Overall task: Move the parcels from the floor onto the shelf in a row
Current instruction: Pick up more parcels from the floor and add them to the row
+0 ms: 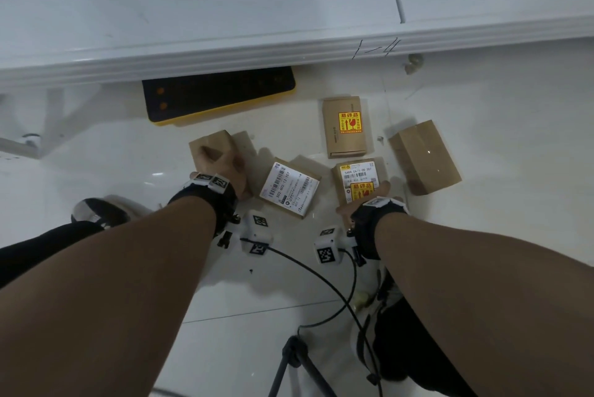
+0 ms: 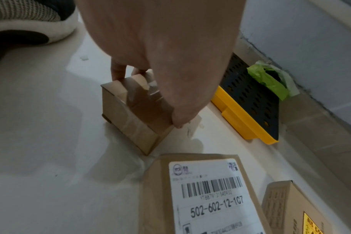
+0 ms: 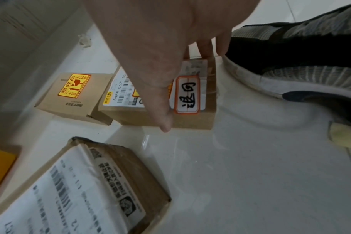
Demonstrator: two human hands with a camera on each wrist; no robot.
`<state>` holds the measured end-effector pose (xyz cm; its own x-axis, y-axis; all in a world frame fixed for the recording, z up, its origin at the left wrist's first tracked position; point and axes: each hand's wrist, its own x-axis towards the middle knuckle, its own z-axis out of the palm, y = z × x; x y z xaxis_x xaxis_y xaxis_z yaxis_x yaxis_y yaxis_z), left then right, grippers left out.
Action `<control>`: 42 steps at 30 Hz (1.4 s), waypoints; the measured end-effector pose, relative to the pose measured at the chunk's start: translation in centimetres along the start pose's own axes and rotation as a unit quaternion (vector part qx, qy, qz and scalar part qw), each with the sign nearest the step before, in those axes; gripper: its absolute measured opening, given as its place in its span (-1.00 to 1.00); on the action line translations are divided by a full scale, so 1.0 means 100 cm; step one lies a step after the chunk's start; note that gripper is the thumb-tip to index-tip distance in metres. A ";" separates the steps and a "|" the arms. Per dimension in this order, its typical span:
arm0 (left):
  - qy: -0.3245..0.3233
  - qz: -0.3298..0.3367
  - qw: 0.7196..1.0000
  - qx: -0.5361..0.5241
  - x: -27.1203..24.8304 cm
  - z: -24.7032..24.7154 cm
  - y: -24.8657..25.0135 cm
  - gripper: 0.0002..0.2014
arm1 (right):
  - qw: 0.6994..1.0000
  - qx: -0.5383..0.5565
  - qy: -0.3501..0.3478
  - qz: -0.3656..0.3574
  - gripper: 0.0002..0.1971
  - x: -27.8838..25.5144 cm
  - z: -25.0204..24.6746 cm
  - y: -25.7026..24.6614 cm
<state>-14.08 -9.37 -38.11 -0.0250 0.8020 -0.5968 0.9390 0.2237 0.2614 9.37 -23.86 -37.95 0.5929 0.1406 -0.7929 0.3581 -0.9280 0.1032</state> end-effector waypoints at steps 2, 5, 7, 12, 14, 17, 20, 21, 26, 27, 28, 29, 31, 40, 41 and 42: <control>0.003 -0.002 1.000 0.026 0.001 -0.003 -0.004 -0.66 | 1.000 -0.002 0.012 0.000 0.13 -0.005 -0.003 0.000; -0.019 0.001 0.999 0.042 -0.009 -0.007 0.001 -0.69 | 0.999 -0.034 -0.020 -0.020 0.00 -0.009 -0.009 0.000; -0.026 0.004 0.999 0.040 -0.014 -0.010 0.003 -0.70 | 0.998 -0.059 -0.021 -0.025 -0.07 -0.006 -0.014 0.001; -0.059 0.025 0.998 0.028 -0.039 -0.030 0.010 -0.75 | 0.991 0.068 -0.081 -0.085 -0.34 -0.043 -0.056 0.005; -0.055 0.027 0.998 0.017 -0.052 -0.042 0.016 -0.82 | 0.992 0.012 -0.081 -0.095 -0.63 -0.060 -0.071 0.006; -0.042 0.026 0.999 0.009 -0.073 -0.063 0.024 -0.87 | 0.987 0.013 -0.092 -0.129 -0.69 -0.072 -0.087 0.002; -0.041 0.034 0.999 -0.006 -0.100 -0.087 0.035 -0.88 | 0.980 0.083 -0.104 -0.149 -0.69 -0.128 -0.118 0.010; -0.042 0.047 0.998 -0.016 -0.108 -0.093 0.038 -0.86 | 0.979 0.097 -0.093 -0.153 -0.68 -0.141 -0.127 0.015; -0.106 0.115 0.985 -0.069 -0.151 -0.125 0.056 -0.88 | 0.973 0.094 -0.074 -0.196 -0.70 -0.189 -0.151 0.022; -0.127 0.134 0.980 -0.072 -0.162 -0.131 0.062 -0.87 | 0.970 0.104 -0.055 -0.212 -0.68 -0.193 -0.156 0.023; -0.143 0.158 0.974 -0.079 -0.180 -0.141 0.069 -0.84 | 0.967 0.112 -0.039 -0.224 -0.64 -0.202 -0.161 0.025; -0.154 0.176 0.968 -0.086 -0.195 -0.151 0.076 -0.86 | 0.964 0.123 -0.034 -0.234 -0.61 -0.212 -0.164 0.025; -0.168 0.204 0.959 -0.102 -0.216 -0.167 0.087 -0.89 | 0.956 0.158 -0.046 -0.244 -0.51 -0.228 -0.172 0.024; -0.168 0.260 0.907 -0.287 -0.234 -0.254 0.129 -0.94 | 0.883 0.331 -0.012 -0.332 -0.67 -0.287 -0.243 -0.003; -0.166 0.257 0.901 -0.307 -0.232 -0.262 0.133 -0.88 | 0.878 0.340 -0.012 -0.337 -0.67 -0.290 -0.253 -0.007; -0.164 0.261 0.894 -0.326 -0.229 -0.270 0.137 -0.80 | 0.869 0.351 -0.014 -0.348 -0.66 -0.293 -0.262 -0.011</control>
<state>-9.90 -9.68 -0.39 0.5601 0.7097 -0.4273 0.3914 0.2279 0.8916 10.51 -17.92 0.89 0.3869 0.7532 -0.5320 0.0883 -0.6045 -0.7917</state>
